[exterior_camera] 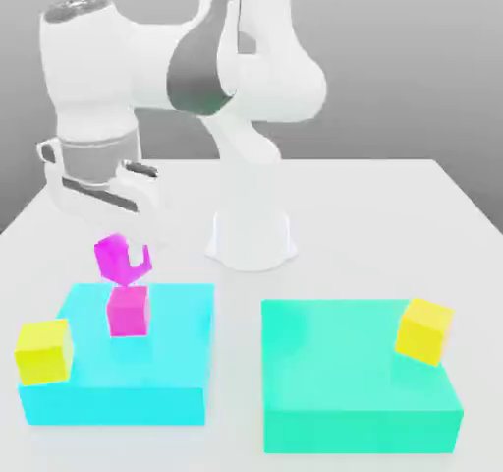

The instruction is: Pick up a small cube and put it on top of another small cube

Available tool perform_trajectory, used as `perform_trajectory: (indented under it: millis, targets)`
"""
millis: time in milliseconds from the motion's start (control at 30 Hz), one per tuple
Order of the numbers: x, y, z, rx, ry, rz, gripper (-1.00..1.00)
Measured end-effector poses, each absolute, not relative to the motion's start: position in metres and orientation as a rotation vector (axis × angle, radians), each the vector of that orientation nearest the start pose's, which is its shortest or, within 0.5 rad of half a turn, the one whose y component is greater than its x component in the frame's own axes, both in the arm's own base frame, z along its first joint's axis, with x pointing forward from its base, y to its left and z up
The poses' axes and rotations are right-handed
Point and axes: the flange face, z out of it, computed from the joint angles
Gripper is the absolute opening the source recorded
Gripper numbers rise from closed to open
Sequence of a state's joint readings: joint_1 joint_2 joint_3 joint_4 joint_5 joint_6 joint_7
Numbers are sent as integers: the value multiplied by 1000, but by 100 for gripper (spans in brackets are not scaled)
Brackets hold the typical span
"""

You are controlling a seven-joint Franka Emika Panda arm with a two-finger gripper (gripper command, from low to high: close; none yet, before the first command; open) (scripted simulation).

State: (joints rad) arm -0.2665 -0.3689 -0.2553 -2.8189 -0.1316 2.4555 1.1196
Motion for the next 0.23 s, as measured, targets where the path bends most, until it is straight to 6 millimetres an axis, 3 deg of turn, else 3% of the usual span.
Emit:
perform_trajectory:
  millis: [133, 167, 233]
  targets:
    - [313, -172, 262, -2256, 2183, 1, -100]
    - [312, -172, 254, -2255, 2184, 0, 100]
    - [312, -172, 254, -2255, 2184, 0, 100]
